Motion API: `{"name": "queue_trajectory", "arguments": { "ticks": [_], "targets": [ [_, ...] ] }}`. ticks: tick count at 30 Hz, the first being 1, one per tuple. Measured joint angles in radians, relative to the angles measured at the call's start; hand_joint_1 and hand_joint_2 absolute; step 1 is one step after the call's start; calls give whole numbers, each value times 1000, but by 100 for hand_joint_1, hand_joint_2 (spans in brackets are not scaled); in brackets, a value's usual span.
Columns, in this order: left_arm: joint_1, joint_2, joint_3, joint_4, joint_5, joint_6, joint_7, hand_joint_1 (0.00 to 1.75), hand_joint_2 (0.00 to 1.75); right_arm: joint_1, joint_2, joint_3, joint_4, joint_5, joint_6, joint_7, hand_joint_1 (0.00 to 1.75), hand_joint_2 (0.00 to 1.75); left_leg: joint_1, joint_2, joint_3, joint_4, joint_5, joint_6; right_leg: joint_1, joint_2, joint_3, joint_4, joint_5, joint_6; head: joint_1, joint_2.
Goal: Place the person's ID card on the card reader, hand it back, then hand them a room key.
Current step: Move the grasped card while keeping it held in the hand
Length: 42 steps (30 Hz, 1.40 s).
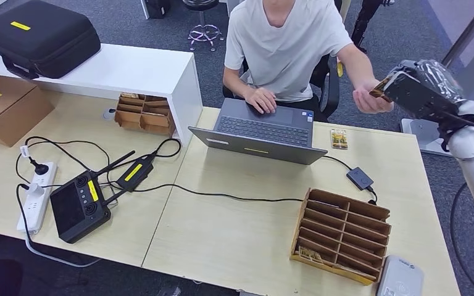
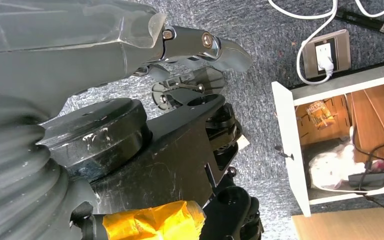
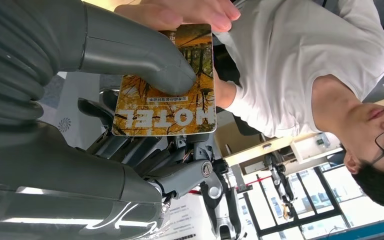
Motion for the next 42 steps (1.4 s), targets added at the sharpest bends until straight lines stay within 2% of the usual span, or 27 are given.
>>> {"name": "queue_trajectory", "arguments": {
  "ticks": [10,14,15,19,25,29,33,35,39,42],
  "targets": [
    [0,0,0,0,0,0,0,0,175,0,2,-2,0,-4,1,0,175,175,0,0,0,0,0,0,0,0,0,0,0,0,0,0],
    [0,0,0,0,0,0,-2,0,175,0,2,-3,0,-6,0,-3,0,175,0,0,0,0,0,0,0,0,0,0,0,0,0,0],
    [0,0,0,0,3,0,-5,0,175,2,2,-5,-1,-8,-5,-6,0,175,0,0,0,0,0,0,0,0,0,0,0,0,0,0],
    [2,0,1,0,27,0,-17,0,175,55,-26,-29,-40,-21,-56,-38,0,0,0,-2,0,0,0,0,0,-2,0,-1,0,0,0,0],
    [21,0,15,0,62,0,-18,0,175,255,-167,-125,-230,-14,-103,-82,0,0,0,-5,-2,1,-1,1,0,-5,0,-2,0,1,0,0],
    [23,0,26,0,77,0,-17,0,175,387,-252,-203,-366,0,-113,-90,0,175,0,-5,-3,1,-1,2,0,-5,-1,-2,-1,1,0,0],
    [29,0,41,0,102,0,-17,0,175,586,-334,-322,-545,6,-143,-102,0,175,0,-8,-4,1,-1,2,1,-8,-1,-3,-2,1,0,0],
    [32,-1,49,0,112,0,-17,0,175,701,-356,-394,-639,16,-158,-111,0,175,0,-8,-4,0,-2,1,1,-8,-1,-3,-2,0,0,0],
    [33,-3,58,0,122,0,-17,0,175,893,-369,-530,-801,73,-178,-128,0,175,0,-8,-4,0,-2,1,1,-8,-2,-3,-3,-1,0,0],
    [33,-4,61,0,123,0,-16,0,175,971,-373,-591,-877,99,-180,-127,0,175,0,-7,-4,-1,-2,1,1,-7,-2,-2,-3,-1,0,0]
  ]
}}
